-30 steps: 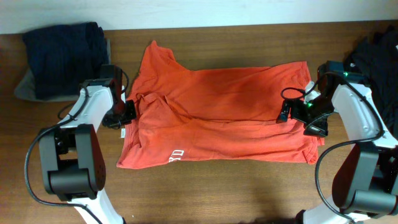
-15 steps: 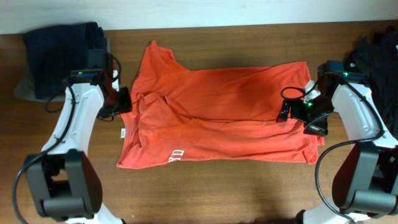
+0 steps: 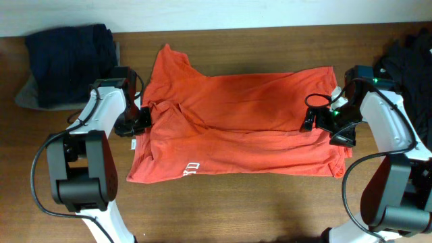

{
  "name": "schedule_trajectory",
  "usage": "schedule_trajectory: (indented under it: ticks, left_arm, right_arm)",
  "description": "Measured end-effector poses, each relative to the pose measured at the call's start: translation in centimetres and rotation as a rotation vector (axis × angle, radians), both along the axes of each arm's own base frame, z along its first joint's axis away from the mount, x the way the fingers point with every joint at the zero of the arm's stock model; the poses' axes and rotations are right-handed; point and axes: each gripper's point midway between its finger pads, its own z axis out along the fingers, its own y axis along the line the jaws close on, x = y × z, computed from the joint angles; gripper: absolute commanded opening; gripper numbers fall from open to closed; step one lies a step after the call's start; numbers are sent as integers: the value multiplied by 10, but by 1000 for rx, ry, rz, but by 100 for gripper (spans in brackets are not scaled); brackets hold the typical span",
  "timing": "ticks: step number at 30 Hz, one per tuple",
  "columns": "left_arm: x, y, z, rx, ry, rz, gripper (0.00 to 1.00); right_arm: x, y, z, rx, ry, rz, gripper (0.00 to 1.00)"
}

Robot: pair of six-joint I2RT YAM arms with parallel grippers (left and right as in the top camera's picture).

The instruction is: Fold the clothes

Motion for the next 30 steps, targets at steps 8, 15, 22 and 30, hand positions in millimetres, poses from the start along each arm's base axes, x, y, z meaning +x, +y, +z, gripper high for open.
schedule_trajectory:
  ticks: [8,15,22,30]
  left_arm:
    - [4,0,-5,0,-7,0,2]
    - [4,0,-11,0,-10,0,2]
    - [0,-1,-16,-4,-4,-2,4]
    - [2,1,-17,-4,-12,5,5]
  right_arm:
    - [1,0,0,-1,-4,0,99]
    - [2,0,0,-1,-6,0,99]
    - [1,0,0,-1,-4,0,99]
    - [1,0,0,0,-3,0,99]
